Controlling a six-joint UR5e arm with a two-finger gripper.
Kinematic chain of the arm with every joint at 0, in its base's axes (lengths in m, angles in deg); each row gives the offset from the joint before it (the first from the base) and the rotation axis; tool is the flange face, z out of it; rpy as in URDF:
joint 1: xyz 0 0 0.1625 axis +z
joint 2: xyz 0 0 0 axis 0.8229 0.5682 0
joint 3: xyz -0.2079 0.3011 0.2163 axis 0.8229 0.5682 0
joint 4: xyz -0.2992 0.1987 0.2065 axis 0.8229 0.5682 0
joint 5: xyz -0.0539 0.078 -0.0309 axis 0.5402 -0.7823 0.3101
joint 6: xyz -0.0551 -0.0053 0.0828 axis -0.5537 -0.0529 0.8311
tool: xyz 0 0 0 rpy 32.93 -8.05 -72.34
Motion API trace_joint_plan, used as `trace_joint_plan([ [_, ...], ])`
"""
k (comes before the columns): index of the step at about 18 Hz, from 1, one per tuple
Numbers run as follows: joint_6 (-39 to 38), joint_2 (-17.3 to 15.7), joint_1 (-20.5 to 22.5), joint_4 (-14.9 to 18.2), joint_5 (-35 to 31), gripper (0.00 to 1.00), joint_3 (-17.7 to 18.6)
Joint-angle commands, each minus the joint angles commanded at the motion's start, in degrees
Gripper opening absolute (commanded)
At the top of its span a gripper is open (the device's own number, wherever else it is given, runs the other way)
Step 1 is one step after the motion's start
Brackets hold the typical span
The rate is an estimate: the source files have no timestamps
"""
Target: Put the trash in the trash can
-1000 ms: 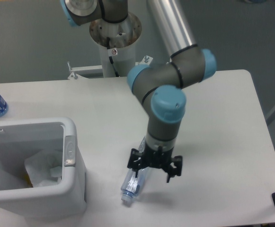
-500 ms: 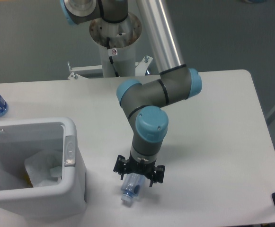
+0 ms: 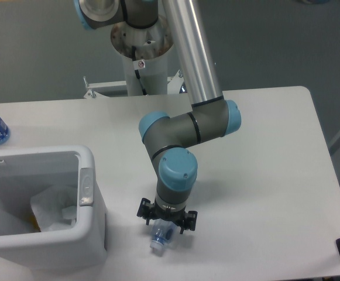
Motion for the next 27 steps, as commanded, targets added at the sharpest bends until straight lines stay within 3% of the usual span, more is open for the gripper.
trace_joint_plan([
  [5,0.0,0.6,-0.5,-0.1,-1.9,1.00,-0.2],
  [10,0.0,0.0,-0.6,-0.4,-2.0,0.67,-0.2],
  [12,0.0,-0.7,-0.6,-0.4,-2.0,0.59,0.0],
  [22,0.4,-2.5,-0.5,-1.7,-2.0,0.59,-0.4],
  [25,-0.1,-6.3,1.6,-3.7,-1.6,0.59,-3.0],
  [27,-2.8,-7.2,2.2,-5.3,-0.8,0.59,-7.0],
])
